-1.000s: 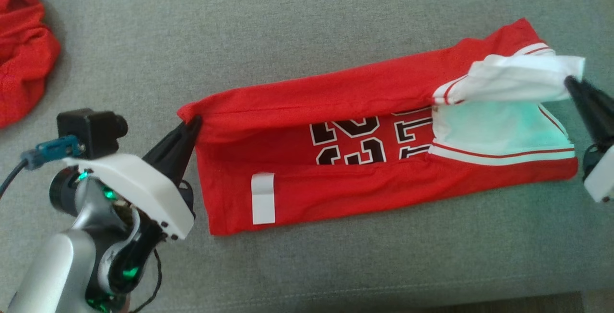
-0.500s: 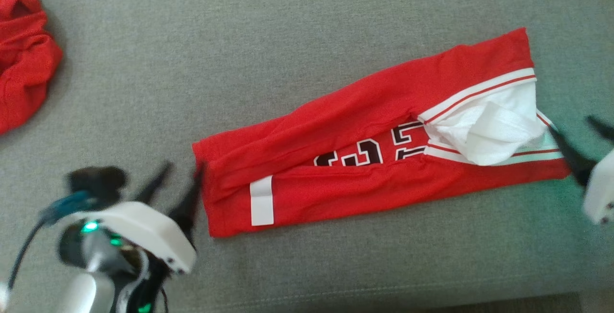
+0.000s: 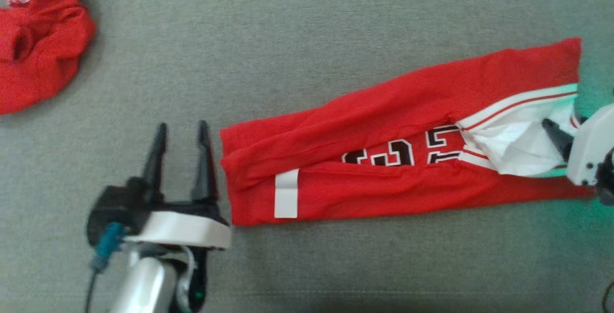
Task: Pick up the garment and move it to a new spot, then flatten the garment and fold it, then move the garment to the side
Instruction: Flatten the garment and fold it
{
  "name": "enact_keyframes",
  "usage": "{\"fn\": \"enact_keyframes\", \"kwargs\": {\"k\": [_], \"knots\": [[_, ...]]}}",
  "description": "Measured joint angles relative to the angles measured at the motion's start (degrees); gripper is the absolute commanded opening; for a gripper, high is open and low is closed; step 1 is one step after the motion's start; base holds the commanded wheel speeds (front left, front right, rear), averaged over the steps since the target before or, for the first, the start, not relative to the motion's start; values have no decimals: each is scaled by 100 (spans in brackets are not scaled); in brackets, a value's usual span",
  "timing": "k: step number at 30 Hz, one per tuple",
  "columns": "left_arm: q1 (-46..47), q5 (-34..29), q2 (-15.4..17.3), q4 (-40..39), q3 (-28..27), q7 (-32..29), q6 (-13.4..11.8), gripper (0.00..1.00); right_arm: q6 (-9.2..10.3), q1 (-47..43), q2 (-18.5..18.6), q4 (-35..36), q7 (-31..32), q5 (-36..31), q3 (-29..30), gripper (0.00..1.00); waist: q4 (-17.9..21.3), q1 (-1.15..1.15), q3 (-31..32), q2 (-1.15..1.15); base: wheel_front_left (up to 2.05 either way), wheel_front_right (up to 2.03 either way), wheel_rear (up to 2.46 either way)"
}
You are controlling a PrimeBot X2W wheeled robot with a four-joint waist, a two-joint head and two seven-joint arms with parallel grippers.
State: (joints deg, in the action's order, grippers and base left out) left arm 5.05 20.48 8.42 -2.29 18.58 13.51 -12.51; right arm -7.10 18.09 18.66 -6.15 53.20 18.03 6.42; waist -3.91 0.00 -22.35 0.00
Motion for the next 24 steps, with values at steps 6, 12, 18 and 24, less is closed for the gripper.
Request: {"fn": "enact_keyframes", "kwargs": {"k": [6, 12, 18, 24], "knots": [[-5, -250, -321, 388, 142, 79, 190, 100, 5, 276, -9, -458, 229, 186, 137, 36, -239, 0, 54, 0, 0, 0, 0], [-194, -627, -480, 389, 100, 79, 411, 100, 5, 237, -136, -659, -136, 708, 243, 0, -262, 0, 278, 0, 0, 0, 0], [-611, -784, -512, 590, -108, 79, 553, 100, 3, 85, 280, -837, -234, 590, 1152, 0, -205, 0, 740, 0, 0, 0, 0], [-831, -879, -521, 800, -163, 79, 655, 100, 3, -136, 840, -745, 18, 486, 1991, 0, -207, 0, 1145, 0, 0, 0, 0]]}}
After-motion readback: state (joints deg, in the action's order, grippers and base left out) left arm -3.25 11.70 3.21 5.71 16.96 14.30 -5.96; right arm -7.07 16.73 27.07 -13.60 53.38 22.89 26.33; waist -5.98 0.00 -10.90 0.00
